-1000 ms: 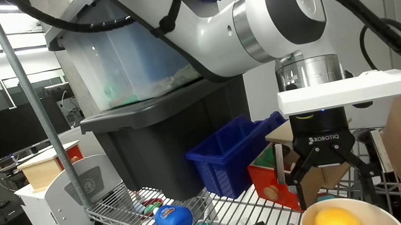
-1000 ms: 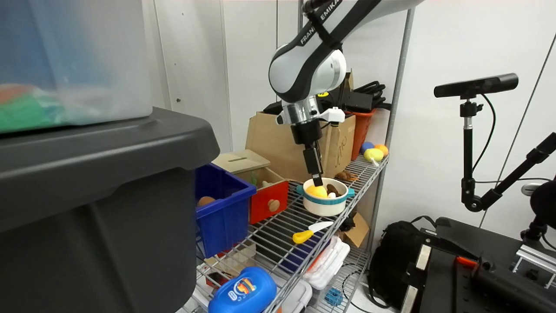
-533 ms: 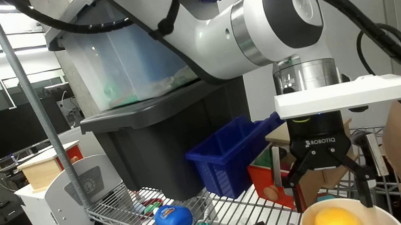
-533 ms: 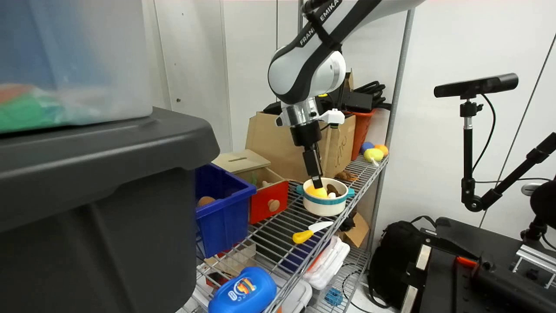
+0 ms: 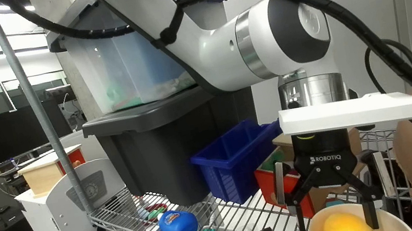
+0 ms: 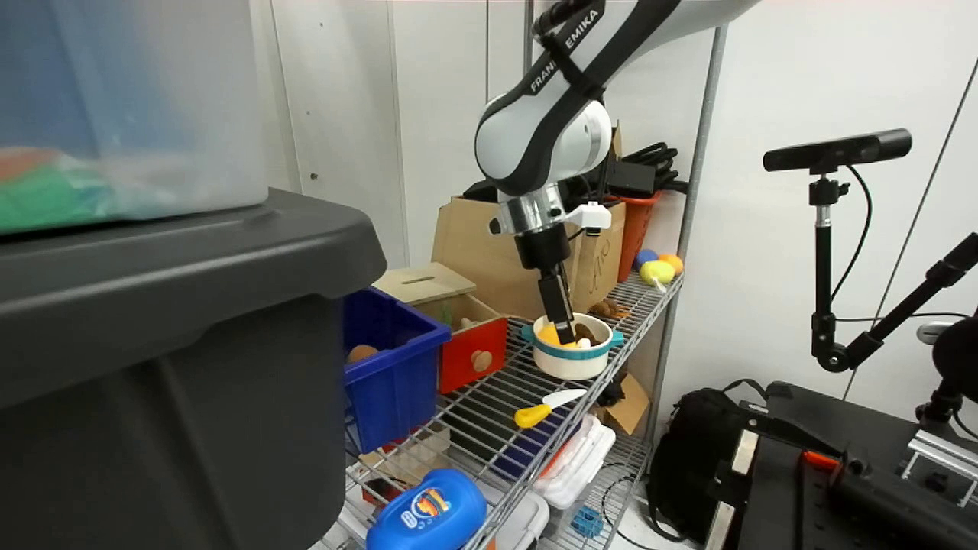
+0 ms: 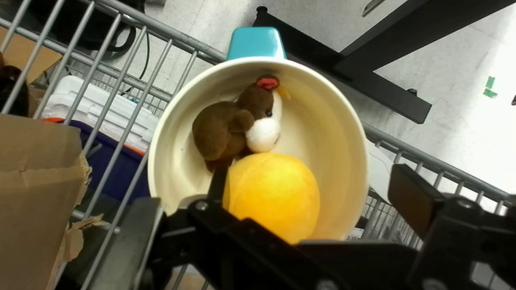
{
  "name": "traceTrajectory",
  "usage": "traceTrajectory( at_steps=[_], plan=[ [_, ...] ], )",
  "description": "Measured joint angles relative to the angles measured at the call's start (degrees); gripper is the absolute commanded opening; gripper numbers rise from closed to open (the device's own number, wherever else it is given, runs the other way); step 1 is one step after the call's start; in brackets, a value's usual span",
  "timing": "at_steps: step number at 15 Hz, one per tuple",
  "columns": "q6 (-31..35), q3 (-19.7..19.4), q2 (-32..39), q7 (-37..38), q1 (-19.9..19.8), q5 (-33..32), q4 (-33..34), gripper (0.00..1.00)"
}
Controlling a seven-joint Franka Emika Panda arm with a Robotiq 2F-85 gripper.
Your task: Pick up the yellow round plush toy from the bowl and put it in the open drawer toy
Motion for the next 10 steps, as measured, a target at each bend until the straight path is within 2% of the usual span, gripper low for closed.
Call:
traceTrajectory(
  at_steps=[10],
  plan=[
    [0.6,0.0,0.0,0.0,-0.4,0.0,-1.2,1.0]
  ],
)
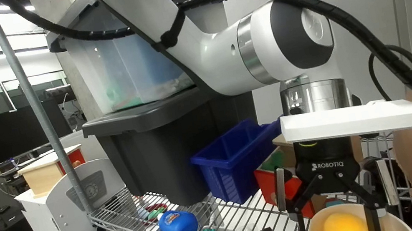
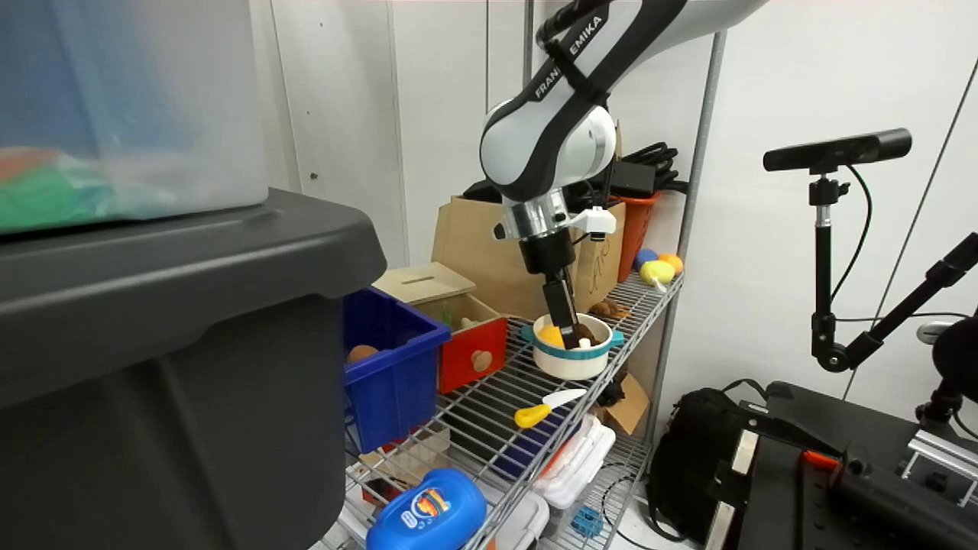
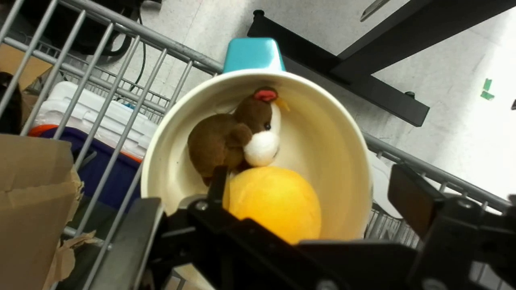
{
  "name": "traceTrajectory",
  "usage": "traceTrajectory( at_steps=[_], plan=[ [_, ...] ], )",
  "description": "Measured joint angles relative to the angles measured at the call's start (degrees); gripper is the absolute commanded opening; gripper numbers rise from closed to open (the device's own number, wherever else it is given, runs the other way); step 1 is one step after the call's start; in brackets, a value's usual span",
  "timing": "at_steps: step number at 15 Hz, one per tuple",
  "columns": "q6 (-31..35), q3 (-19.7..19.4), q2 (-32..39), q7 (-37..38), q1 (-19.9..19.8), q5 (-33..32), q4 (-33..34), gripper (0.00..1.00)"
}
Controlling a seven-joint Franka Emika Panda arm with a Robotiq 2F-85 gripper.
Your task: Pick up the yellow round plush toy from the bowl and put it in the open drawer toy
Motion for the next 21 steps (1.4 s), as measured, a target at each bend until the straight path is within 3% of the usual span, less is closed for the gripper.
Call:
traceTrajectory(
  at_steps=[21],
  plan=[
    [0.2,-0.3,-0.4,0.0,-1.3,0.0,0.0,1.0]
  ],
)
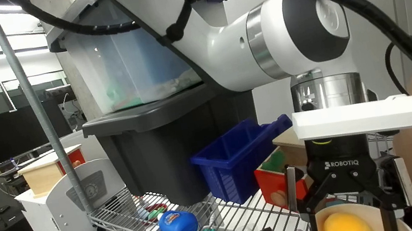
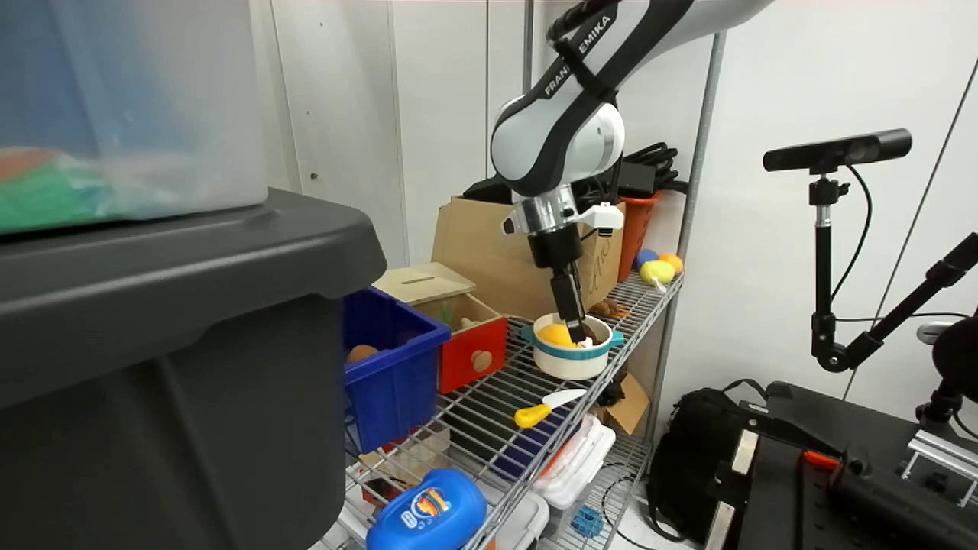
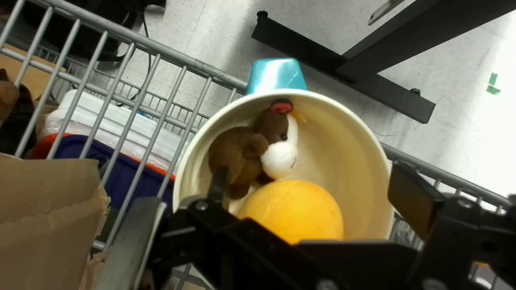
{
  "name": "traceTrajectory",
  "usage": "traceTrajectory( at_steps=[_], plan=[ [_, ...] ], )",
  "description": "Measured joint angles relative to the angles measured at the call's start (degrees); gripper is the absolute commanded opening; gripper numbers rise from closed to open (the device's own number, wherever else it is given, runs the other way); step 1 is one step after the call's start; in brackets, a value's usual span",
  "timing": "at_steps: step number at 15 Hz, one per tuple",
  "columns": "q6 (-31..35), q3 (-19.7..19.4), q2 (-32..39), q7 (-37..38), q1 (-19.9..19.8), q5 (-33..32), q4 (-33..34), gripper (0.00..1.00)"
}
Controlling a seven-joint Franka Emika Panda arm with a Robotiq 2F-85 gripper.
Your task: Pick up the yellow round plush toy from the bowl and put it in the open drawer toy
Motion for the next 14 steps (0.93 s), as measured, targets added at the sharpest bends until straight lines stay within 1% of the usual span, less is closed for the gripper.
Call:
traceTrajectory(
  at_steps=[14],
  plan=[
    [-0.2,0.0,0.2,0.0,0.0,0.0,1.4,1.0]
  ],
)
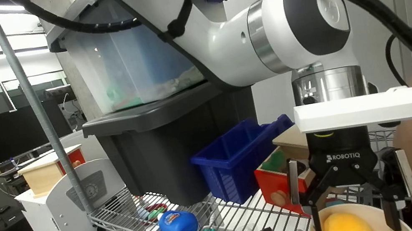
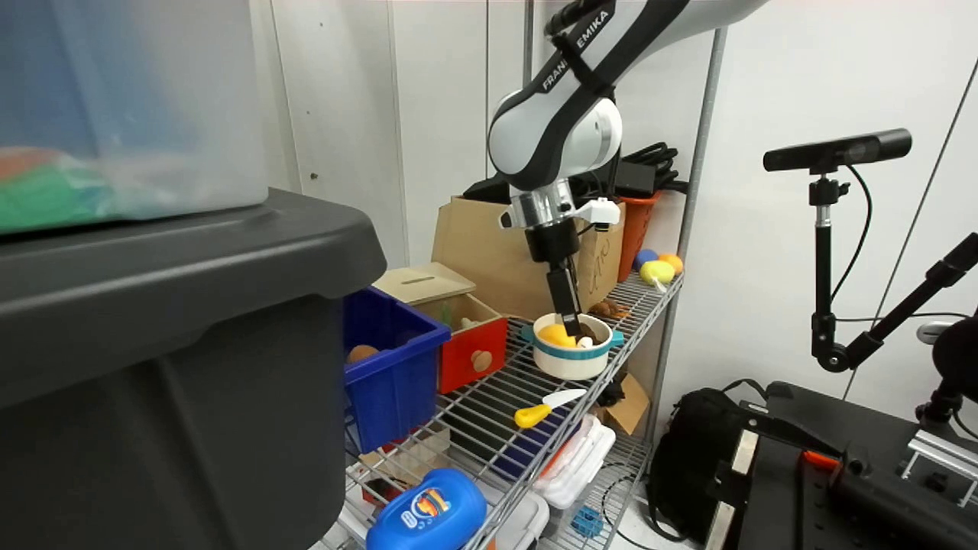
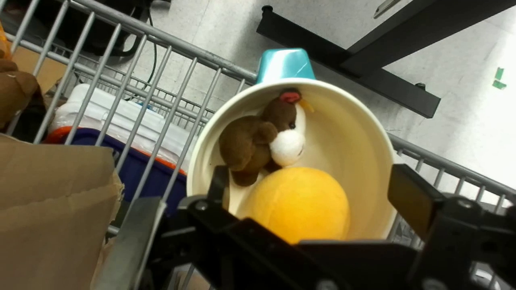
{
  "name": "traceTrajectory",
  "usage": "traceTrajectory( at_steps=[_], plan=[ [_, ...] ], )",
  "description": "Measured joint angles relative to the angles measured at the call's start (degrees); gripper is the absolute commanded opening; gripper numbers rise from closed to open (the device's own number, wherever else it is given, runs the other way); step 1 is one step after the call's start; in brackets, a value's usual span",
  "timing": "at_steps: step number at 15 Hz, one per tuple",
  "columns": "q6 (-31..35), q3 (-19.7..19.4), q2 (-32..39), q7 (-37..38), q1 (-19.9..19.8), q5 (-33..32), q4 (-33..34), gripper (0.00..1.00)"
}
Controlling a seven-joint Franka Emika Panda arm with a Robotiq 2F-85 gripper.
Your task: Pick up the yellow round plush toy from the bowl and put it in the open drawer toy
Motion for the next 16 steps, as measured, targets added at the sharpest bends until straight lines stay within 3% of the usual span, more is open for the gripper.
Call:
traceTrajectory(
  at_steps=[16],
  plan=[
    [-0.3,0.0,1.8,0.0,0.0,0.0,2.3,1.0]
  ],
)
